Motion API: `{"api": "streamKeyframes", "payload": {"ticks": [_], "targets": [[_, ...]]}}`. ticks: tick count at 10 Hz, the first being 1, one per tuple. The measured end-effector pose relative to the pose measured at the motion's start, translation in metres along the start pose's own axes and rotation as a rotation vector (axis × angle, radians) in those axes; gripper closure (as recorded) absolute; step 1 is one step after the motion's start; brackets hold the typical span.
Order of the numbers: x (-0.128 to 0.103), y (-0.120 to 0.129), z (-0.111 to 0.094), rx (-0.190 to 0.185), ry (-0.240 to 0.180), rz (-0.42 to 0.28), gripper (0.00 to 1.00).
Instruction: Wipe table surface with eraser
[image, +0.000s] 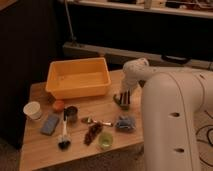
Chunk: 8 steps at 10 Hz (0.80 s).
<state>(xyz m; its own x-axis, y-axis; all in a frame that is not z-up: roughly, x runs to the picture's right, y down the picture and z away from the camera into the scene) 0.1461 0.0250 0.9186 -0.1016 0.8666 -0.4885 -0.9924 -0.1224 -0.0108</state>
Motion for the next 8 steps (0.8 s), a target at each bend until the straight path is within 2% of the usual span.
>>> {"api": "streamKeyframes", "payload": {"ticks": [2, 4, 5, 8], "targets": [[0.017, -0.028, -0.007, 0.027, 0.012, -0.001, 1.00], [0.022, -0.056, -0.006, 0.054, 0.017, 0.035, 1.00], [0.016, -0.069, 0.001, 0.069, 0.018, 0.066, 1.00], [-0.017, -0.084, 0.019, 0.080, 0.013, 0.142, 1.00]]}}
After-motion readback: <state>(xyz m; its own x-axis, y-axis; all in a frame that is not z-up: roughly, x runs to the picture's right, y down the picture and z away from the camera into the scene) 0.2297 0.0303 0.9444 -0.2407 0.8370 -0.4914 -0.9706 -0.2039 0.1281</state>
